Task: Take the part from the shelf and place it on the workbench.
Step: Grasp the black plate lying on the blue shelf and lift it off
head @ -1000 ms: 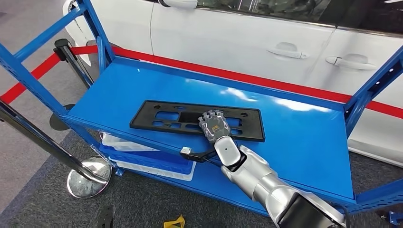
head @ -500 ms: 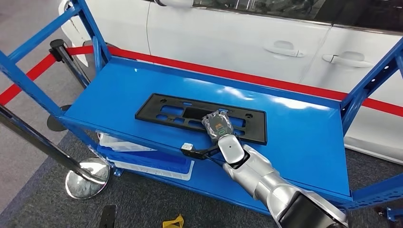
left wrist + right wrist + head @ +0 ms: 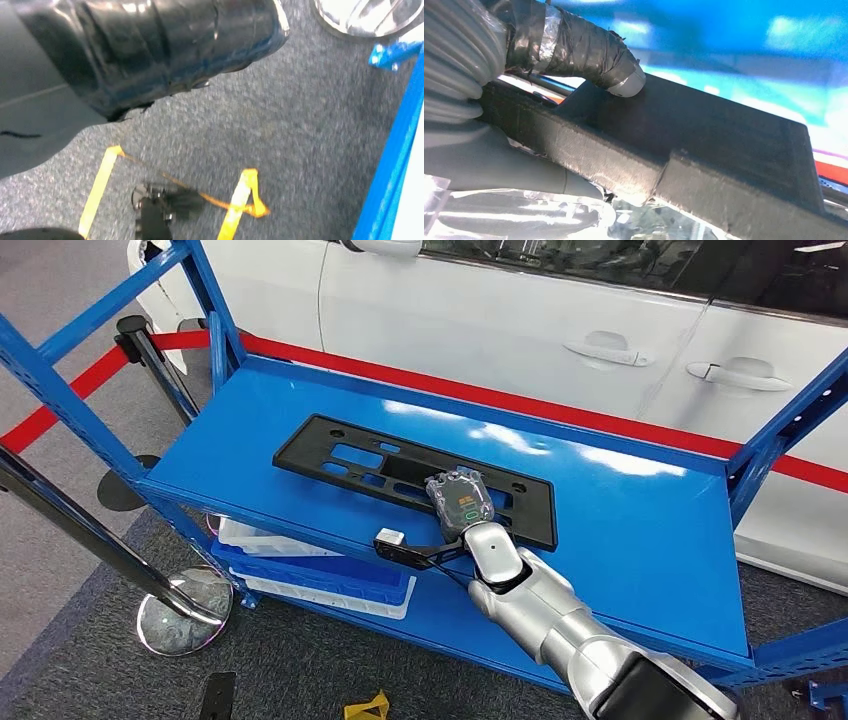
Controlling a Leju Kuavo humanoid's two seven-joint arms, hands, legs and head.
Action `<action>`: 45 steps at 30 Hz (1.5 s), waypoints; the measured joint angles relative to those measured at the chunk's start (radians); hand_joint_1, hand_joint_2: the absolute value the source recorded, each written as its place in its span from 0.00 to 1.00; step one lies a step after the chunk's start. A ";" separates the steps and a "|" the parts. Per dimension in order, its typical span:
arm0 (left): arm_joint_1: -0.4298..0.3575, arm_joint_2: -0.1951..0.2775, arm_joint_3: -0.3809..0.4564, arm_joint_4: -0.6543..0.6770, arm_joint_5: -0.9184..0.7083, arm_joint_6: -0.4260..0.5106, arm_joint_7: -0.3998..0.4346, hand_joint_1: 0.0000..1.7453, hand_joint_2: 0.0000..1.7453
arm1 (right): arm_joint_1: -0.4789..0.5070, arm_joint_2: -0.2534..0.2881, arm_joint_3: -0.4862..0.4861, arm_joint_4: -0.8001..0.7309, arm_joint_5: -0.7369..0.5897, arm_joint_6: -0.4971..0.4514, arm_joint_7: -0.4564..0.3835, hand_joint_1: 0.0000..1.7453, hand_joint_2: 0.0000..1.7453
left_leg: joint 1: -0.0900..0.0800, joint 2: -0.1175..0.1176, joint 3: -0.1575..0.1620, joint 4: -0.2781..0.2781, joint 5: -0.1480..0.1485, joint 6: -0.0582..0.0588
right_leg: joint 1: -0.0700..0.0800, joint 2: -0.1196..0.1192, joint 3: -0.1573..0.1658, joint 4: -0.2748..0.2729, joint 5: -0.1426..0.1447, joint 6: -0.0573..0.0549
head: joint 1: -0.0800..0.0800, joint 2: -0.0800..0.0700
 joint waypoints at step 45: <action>-0.001 0.024 -0.047 0.004 0.022 -0.074 0.118 0.00 1.00 | 0.448 -0.250 -0.111 -1.375 0.194 -0.363 -0.236 1.00 1.00 | 0.003 -0.003 -0.013 0.211 -0.173 -0.048 | -0.004 -0.002 0.059 -0.264 0.159 -0.043 | -0.010 0.000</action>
